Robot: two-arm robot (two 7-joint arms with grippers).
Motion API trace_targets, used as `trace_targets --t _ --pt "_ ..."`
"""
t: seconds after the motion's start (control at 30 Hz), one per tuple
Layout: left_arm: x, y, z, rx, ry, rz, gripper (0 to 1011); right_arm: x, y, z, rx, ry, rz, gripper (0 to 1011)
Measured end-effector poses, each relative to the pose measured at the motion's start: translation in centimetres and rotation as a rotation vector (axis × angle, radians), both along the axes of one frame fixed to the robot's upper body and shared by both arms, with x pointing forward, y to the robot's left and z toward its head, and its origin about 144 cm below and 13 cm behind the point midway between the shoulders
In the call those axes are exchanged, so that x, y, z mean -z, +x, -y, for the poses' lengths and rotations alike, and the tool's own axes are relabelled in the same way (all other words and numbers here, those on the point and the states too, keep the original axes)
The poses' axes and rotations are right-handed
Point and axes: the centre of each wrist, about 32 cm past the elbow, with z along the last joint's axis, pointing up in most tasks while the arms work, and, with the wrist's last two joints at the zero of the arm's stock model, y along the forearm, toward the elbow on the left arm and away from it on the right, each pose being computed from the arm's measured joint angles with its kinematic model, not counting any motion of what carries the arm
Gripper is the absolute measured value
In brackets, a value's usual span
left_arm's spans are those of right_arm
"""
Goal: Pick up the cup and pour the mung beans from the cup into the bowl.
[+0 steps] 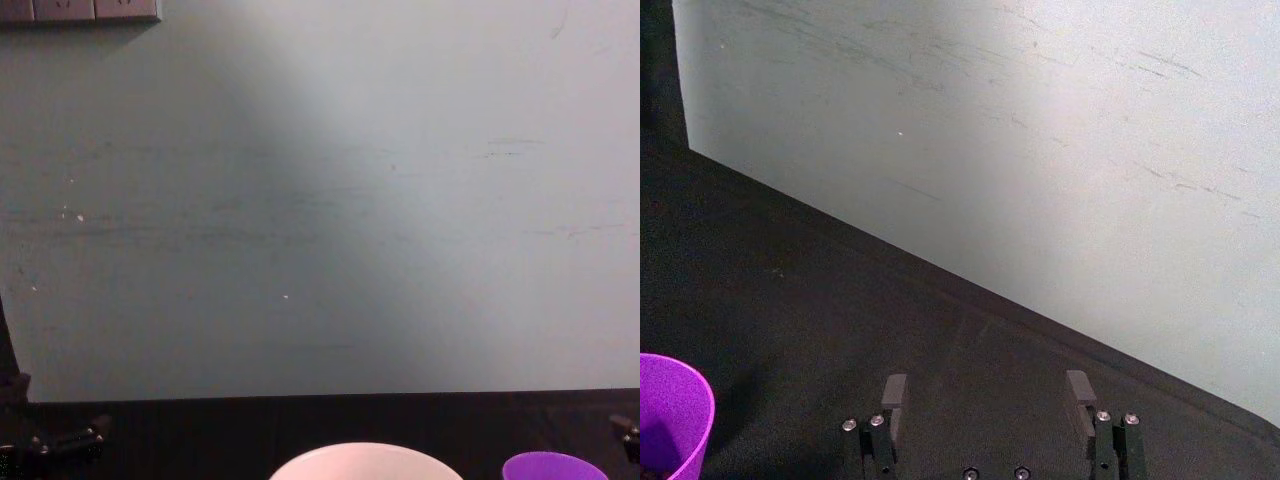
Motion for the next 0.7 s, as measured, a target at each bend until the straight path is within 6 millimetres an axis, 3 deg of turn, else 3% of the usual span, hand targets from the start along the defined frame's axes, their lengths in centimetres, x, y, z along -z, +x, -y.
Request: trace_targets --t 0.7 --pt "0.00 0.00 0.00 0.000 0.000 0.000 1000 0.00 0.00 0.00 0.000 0.000 0.000 1003"
